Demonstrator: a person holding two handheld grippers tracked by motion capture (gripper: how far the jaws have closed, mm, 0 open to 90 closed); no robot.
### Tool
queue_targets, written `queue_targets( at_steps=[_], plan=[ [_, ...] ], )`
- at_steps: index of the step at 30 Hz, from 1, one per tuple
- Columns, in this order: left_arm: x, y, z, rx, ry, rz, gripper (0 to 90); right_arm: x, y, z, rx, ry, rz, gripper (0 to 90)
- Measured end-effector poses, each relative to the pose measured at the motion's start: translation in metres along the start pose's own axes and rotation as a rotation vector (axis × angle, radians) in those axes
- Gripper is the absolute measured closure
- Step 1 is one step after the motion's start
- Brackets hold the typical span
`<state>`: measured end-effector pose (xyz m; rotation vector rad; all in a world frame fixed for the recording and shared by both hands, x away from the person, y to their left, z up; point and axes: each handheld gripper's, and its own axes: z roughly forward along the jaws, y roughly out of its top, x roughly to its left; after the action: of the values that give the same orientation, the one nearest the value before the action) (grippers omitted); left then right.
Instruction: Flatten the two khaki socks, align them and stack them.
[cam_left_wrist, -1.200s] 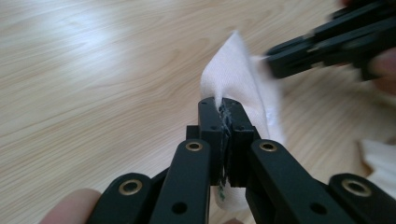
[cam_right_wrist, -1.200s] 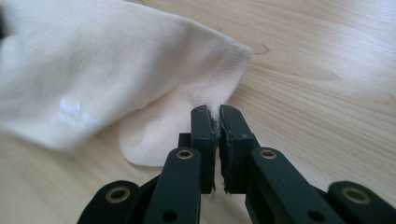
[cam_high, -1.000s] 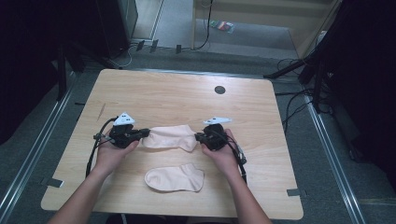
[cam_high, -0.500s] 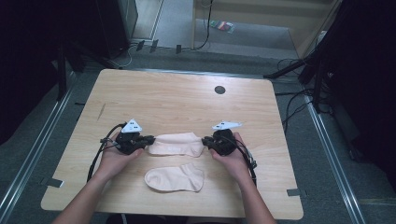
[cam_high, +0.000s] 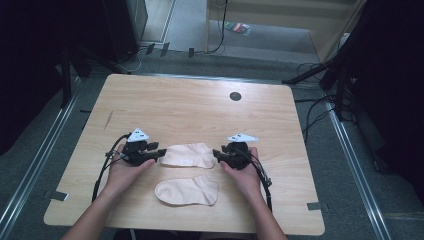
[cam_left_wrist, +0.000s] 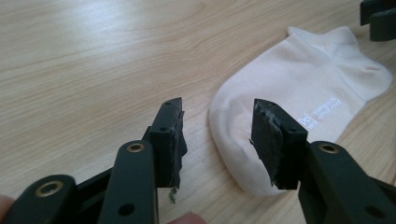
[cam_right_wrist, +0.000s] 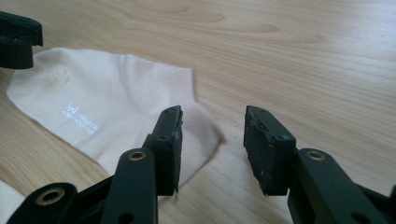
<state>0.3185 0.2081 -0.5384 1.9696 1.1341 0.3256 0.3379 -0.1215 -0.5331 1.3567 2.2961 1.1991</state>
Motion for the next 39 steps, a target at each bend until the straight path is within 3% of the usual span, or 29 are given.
queue_targets(
  at_steps=[7,8,9,10,11,12,14,18,21,22,24,25,26,30,33,35,37,38,39],
  plan=[
    [-0.007,-0.003,0.005,0.039,0.013,0.026,72.8,0.013,-0.005,0.014,0.021,-0.041,-0.063,61.1],
    [-0.007,-0.003,0.006,0.048,0.024,0.033,80.6,0.016,-0.007,0.015,0.016,-0.069,-0.09,65.8],
    [-0.008,-0.004,0.006,0.048,0.037,0.034,80.6,0.016,-0.007,0.015,0.016,-0.069,-0.09,65.8],
    [-0.008,-0.004,0.006,0.047,0.039,0.03,88.1,0.018,-0.008,0.015,0.016,-0.089,-0.085,74.4],
    [-0.009,-0.004,0.006,0.041,0.041,0.027,88.1,0.018,-0.008,0.015,0.016,-0.089,-0.085,74.4],
    [-0.009,-0.005,0.004,0.031,0.022,0.024,89.2,0.017,-0.008,0.013,0.015,-0.099,-0.078,85.7],
    [-0.01,-0.005,0.002,0.015,0.031,0.027,89.6,0.015,-0.009,0.011,0.003,-0.103,-0.059,90.0],
    [-0.009,-0.005,-0.004,-0.008,0.031,0.02,89.9,0.011,-0.008,0.004,-0.025,-0.096,-0.024,90.0],
    [-0.009,-0.004,-0.008,-0.022,0.018,0.016,89.9,0.011,-0.007,0.001,-0.033,-0.092,-0.027,90.0],
    [-0.009,-0.004,-0.007,-0.018,0.018,0.019,89.9,0.011,-0.007,0.0,-0.044,-0.08,-0.028,87.8],
    [-0.009,-0.005,-0.006,-0.014,0.014,0.019,89.8,0.013,-0.006,0.002,-0.054,-0.061,-0.022,68.1],
    [-0.009,-0.005,-0.005,-0.009,0.016,0.023,89.8,0.013,-0.006,0.002,-0.054,-0.061,-0.022,68.1],
    [-0.011,-0.006,-0.004,-0.007,0.011,0.023,89.8,0.016,-0.005,0.007,-0.05,-0.041,-0.024,55.8],
    [-0.013,-0.006,-0.002,-0.007,0.006,0.032,89.8,0.023,-0.006,0.019,-0.038,-0.058,-0.068,51.4],
    [-0.014,-0.006,-0.003,-0.009,0.004,0.033,89.9,0.026,-0.007,0.023,-0.026,-0.075,-0.087,54.5],
    [-0.013,-0.006,-0.003,-0.01,0.003,0.034,89.8,0.031,-0.009,0.024,-0.019,-0.106,-0.141,65.0],
    [-0.013,-0.006,-0.004,-0.011,0.001,0.035,89.9,0.032,-0.01,0.024,-0.017,-0.105,-0.156,69.9],
    [-0.013,-0.007,-0.004,-0.012,0.001,0.035,89.9,0.034,-0.011,0.023,-0.016,-0.091,-0.169,81.6],
    [-0.013,-0.007,-0.005,-0.012,-0.006,0.037,89.9,0.034,-0.011,0.023,-0.014,-0.089,-0.176,83.2]
  ],
)
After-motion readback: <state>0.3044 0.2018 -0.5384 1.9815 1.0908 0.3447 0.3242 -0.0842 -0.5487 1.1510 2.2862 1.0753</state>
